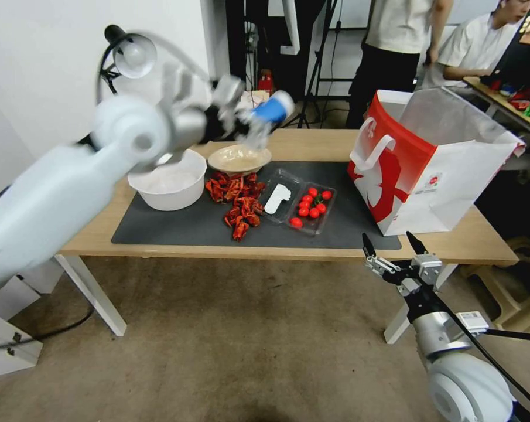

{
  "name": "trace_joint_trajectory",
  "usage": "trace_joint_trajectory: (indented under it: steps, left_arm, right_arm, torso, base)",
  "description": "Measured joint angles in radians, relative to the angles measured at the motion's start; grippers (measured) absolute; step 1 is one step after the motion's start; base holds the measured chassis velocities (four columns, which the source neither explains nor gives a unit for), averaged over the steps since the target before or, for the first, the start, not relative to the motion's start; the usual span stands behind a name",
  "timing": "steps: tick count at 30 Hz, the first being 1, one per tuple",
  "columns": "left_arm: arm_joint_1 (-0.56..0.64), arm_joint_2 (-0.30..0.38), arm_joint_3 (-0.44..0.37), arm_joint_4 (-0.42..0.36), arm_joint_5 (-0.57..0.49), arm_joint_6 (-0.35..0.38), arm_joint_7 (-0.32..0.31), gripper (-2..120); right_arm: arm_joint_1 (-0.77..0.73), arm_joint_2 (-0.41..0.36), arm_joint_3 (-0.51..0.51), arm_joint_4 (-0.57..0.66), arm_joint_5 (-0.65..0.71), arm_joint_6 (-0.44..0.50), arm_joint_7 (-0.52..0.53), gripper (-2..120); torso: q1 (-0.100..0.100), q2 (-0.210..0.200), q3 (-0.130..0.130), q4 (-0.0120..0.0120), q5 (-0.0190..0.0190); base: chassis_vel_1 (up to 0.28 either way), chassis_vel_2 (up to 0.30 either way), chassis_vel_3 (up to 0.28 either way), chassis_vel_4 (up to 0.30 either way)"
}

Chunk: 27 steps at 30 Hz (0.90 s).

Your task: Pick up the trash from the table and place it into the takeout bag.

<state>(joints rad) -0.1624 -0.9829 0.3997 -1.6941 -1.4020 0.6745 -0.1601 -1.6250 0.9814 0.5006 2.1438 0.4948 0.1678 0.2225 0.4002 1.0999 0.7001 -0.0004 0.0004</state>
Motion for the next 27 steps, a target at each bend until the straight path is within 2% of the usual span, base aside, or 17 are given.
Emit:
trace_joint_trajectory:
  steps: [1, 2, 5, 6, 8, 9, 11, 12, 13, 16, 17, 20, 27]
  left_arm:
    - [-0.03, -0.05, 0.018, 0.048, 0.001, -0.006, 0.003, 65]
    - [-0.03, -0.05, 0.018, 0.048, 0.001, -0.006, 0.003, 65]
    - [-0.103, -0.184, 0.06, 0.176, 0.007, -0.044, 0.023, 65]
    - [-0.103, -0.184, 0.06, 0.176, 0.007, -0.044, 0.023, 65]
    - [-0.141, -0.28, 0.08, 0.263, 0.023, -0.097, 0.043, 65]
    - [-0.141, -0.28, 0.08, 0.263, 0.023, -0.097, 0.043, 65]
    - [-0.162, -0.369, 0.098, 0.348, 0.033, -0.156, 0.05, 65]
    - [-0.162, -0.369, 0.098, 0.348, 0.033, -0.156, 0.05, 65]
    - [-0.169, -0.42, 0.11, 0.401, 0.037, -0.197, 0.055, 65]
    - [-0.171, -0.53, 0.143, 0.515, 0.063, -0.291, 0.105, 65]
    - [-0.171, -0.53, 0.143, 0.515, 0.063, -0.291, 0.105, 65]
    - [-0.155, -0.608, 0.166, 0.583, 0.072, -0.366, 0.135, 65]
    - [-0.134, -0.637, 0.214, 0.598, 0.096, -0.393, 0.16, 65]
  right_arm:
    - [-0.003, 0.004, 0.004, 0.002, -0.001, 0.0, 0.0, 100]
    - [-0.003, 0.004, 0.004, 0.002, -0.001, 0.0, 0.0, 100]
    - [-0.01, 0.013, 0.014, 0.004, -0.002, 0.0, 0.0, 100]
    - [-0.01, 0.013, 0.014, 0.004, -0.002, 0.0, 0.0, 100]
    - [-0.013, 0.017, 0.023, 0.004, -0.003, 0.0, 0.001, 100]
    - [-0.013, 0.017, 0.023, 0.004, -0.003, 0.0, 0.001, 100]
    - [-0.015, 0.02, 0.03, 0.004, -0.003, 0.0, 0.001, 100]
    - [-0.015, 0.02, 0.03, 0.004, -0.003, 0.0, 0.001, 100]
    - [-0.018, 0.024, 0.035, 0.004, -0.003, 0.0, 0.001, 100]
    - [-0.029, 0.035, 0.048, 0.004, -0.003, 0.0, 0.0, 100]
    - [-0.029, 0.035, 0.048, 0.004, -0.003, 0.0, 0.0, 100]
    - [-0.043, 0.04, 0.066, 0.003, -0.003, 0.002, -0.004, 100]
    - [-0.063, 0.042, 0.093, 0.006, -0.001, 0.009, -0.008, 100]
  torso:
    - [0.0, 0.0, 0.0, -0.0002, 0.0002]
    - [0.0, 0.0, 0.0, -0.0002, 0.0002]
    - [0.0, 0.0, 0.0, 0.0006, -0.0001]
    - [0.0, 0.0, 0.0, 0.0006, -0.0001]
    - [0.0, 0.0, 0.0, 0.0007, -0.0002]
    - [0.0, 0.0, 0.0, 0.0007, -0.0002]
    - [0.0, 0.0, 0.0, 0.0003, 0.0001]
    - [0.0, 0.0, 0.0, 0.0003, 0.0001]
    - [0.0, 0.0, 0.0, 0.0, 0.0002]
    - [0.0, 0.0, 0.0, 0.0002, 0.0001]
    - [0.0, 0.0, 0.0, 0.0002, 0.0001]
    - [0.0, 0.0, 0.0, 0.0002, 0.0]
    - [0.0, 0.0, 0.0, 0.0004, -0.0002]
  base:
    - [0.0, 0.0, 0.0, 0.0]
    - [0.0, 0.0, 0.0, 0.0]
    - [0.0, 0.0, 0.0, 0.0]
    - [0.0, 0.0, 0.0, 0.0]
    - [0.0, 0.0, 0.0, 0.0]
    - [0.0, 0.0, 0.0, 0.0]
    - [0.0, 0.0, 0.0, 0.0]
    - [0.0, 0.0, 0.0, 0.0]
    - [0.0, 0.0, 0.0, 0.0]
    - [0.0, 0.0, 0.0, 0.0]
    - [0.0, 0.0, 0.0, 0.0]
    - [0.0, 0.0, 0.0, 0.0]
    - [0.0, 0.0, 0.0, 0.0]
